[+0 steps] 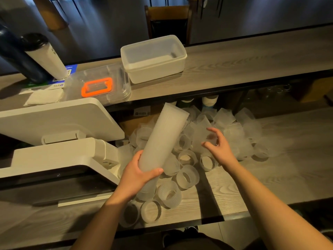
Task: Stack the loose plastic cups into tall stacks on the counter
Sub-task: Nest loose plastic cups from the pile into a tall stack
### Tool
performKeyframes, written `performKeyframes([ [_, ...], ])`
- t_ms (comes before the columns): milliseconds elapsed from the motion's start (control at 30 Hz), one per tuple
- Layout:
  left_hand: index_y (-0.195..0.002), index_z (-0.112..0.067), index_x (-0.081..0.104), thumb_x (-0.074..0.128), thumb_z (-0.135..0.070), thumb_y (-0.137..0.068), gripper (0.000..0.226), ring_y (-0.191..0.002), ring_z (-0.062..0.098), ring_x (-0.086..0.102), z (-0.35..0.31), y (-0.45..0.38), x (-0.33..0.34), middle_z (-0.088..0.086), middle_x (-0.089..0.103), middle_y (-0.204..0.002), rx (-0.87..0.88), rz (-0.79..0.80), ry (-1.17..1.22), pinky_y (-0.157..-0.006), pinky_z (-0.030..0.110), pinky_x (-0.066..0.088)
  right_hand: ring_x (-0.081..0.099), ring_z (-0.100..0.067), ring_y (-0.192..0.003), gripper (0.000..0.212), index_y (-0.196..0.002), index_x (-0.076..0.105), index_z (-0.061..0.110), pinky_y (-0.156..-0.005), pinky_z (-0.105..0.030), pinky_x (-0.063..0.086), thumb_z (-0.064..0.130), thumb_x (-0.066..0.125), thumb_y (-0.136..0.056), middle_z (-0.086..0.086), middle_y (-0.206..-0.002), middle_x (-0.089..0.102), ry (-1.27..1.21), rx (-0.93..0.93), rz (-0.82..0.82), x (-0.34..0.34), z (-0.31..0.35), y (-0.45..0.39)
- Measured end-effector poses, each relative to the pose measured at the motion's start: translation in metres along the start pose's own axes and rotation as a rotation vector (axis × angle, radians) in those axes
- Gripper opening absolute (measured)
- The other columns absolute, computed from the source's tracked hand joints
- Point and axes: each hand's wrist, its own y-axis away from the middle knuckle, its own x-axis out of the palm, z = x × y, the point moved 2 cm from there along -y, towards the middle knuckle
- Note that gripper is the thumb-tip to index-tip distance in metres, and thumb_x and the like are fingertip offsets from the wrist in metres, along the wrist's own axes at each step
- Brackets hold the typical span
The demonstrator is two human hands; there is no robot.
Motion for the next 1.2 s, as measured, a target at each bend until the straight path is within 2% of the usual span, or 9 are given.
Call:
performKeyframes([
  [133, -0.129, -0.039, 0.042, 0.087, -0.053, -0.062, 0.082, -0.102, 0.003, 0.056, -0.003, -0.001, 0.002, -0.021, 0.051, -0.116, 0.029, 0.002, -0.044, -0.072, 0.021, 0.049, 0.055, -0.011, -0.115, 0.067, -0.140, 0.039, 0.027, -0.086, -0.019, 0.045, 0.017, 0.076, -0.085, 0.003, -0.125, 0.056, -0.217, -0.002, -0.069, -0.015, 0.025, 0.003],
  [300, -0.129, -0.040, 0.041, 0.087, -0.054, -0.061, 0.084, -0.102, 0.001, 0.053, -0.003, -0.001, 0.003, -0.020, 0.050, -0.117, 0.048, 0.008, -0.119, -0.074, 0.024, 0.049, 0.062, -0.007, -0.100, 0.033, -0.123, 0.054, 0.024, -0.073, -0.014, 0.051, 0.028, 0.067, -0.093, 0.008, -0.111, 0.059, -0.363, -0.097, -0.231, -0.035, 0.065, 0.009],
  [500, -0.129, -0.042, 0.042, 0.086, -0.060, -0.056, 0.087, -0.102, 0.000, 0.053, -0.006, 0.003, 0.003, -0.024, 0.050, -0.115, 0.085, 0.025, -0.187, -0.077, 0.026, 0.049, 0.067, -0.015, -0.105, 0.060, -0.128, 0.046, 0.023, -0.078, -0.025, 0.058, 0.039, 0.075, -0.079, 0.004, -0.118, 0.060, -0.339, -0.124, -0.108, -0.045, 0.095, 0.009],
  [667, -0.128, -0.047, 0.038, 0.087, -0.057, -0.059, 0.085, -0.100, -0.001, 0.051, -0.009, 0.009, -0.002, -0.028, 0.047, -0.113, 0.115, 0.033, -0.252, -0.075, 0.021, 0.045, 0.061, -0.009, -0.109, 0.054, -0.137, 0.048, 0.039, -0.082, -0.028, 0.058, 0.043, 0.069, -0.087, 0.005, -0.130, 0.055, -0.138, -0.167, 0.085, -0.051, 0.105, 0.007],
  [833, -0.131, -0.048, 0.039, 0.086, -0.061, -0.055, 0.090, -0.105, -0.001, 0.052, -0.004, 0.014, -0.001, -0.026, 0.050, -0.119, 0.135, 0.080, -0.296, -0.083, 0.026, 0.048, 0.033, -0.008, -0.134, 0.058, -0.149, 0.029, 0.053, -0.102, -0.029, 0.034, 0.046, 0.055, -0.097, 0.015, -0.150, 0.031, 0.043, -0.131, 0.351, -0.042, 0.110, 0.011],
  [1000, -0.130, -0.049, 0.040, 0.085, -0.061, -0.055, 0.088, -0.107, -0.001, 0.053, -0.002, 0.018, 0.001, -0.027, 0.050, -0.120, 0.155, 0.084, -0.288, -0.084, 0.028, 0.049, 0.019, -0.010, -0.148, 0.051, -0.150, 0.024, 0.055, -0.112, -0.033, 0.018, 0.045, 0.041, -0.104, 0.011, -0.162, 0.024, 0.133, -0.114, 0.363, -0.039, 0.110, 0.013],
  [1100, -0.130, -0.047, 0.041, 0.086, -0.059, -0.057, 0.087, -0.106, 0.000, 0.052, -0.005, 0.019, 0.003, -0.025, 0.051, -0.120, 0.168, 0.073, -0.297, -0.086, 0.030, 0.050, 0.043, 0.004, -0.126, 0.052, -0.150, 0.029, 0.047, -0.107, -0.026, 0.031, 0.039, 0.048, -0.102, 0.004, -0.147, 0.047, 0.090, -0.130, 0.295, -0.032, 0.114, 0.017],
  [1133, -0.129, -0.048, 0.040, 0.087, -0.057, -0.058, 0.086, -0.106, -0.001, 0.052, -0.007, 0.020, 0.004, -0.026, 0.050, -0.119, 0.172, 0.064, -0.291, -0.085, 0.029, 0.049, 0.047, 0.009, -0.113, 0.053, -0.150, 0.034, 0.041, -0.099, -0.021, 0.038, 0.039, 0.052, -0.100, 0.009, -0.133, 0.054, 0.044, -0.137, 0.230, -0.029, 0.116, 0.019],
  [1200, -0.128, -0.049, 0.039, 0.087, -0.056, -0.059, 0.085, -0.106, -0.002, 0.051, -0.011, 0.021, 0.007, -0.028, 0.049, -0.118, 0.171, 0.046, -0.263, -0.084, 0.027, 0.048, 0.052, 0.004, -0.111, 0.055, -0.144, 0.046, 0.029, -0.096, -0.019, 0.042, 0.051, 0.052, -0.094, 0.019, -0.120, 0.056, 0.012, -0.145, 0.159, -0.022, 0.117, 0.025],
])
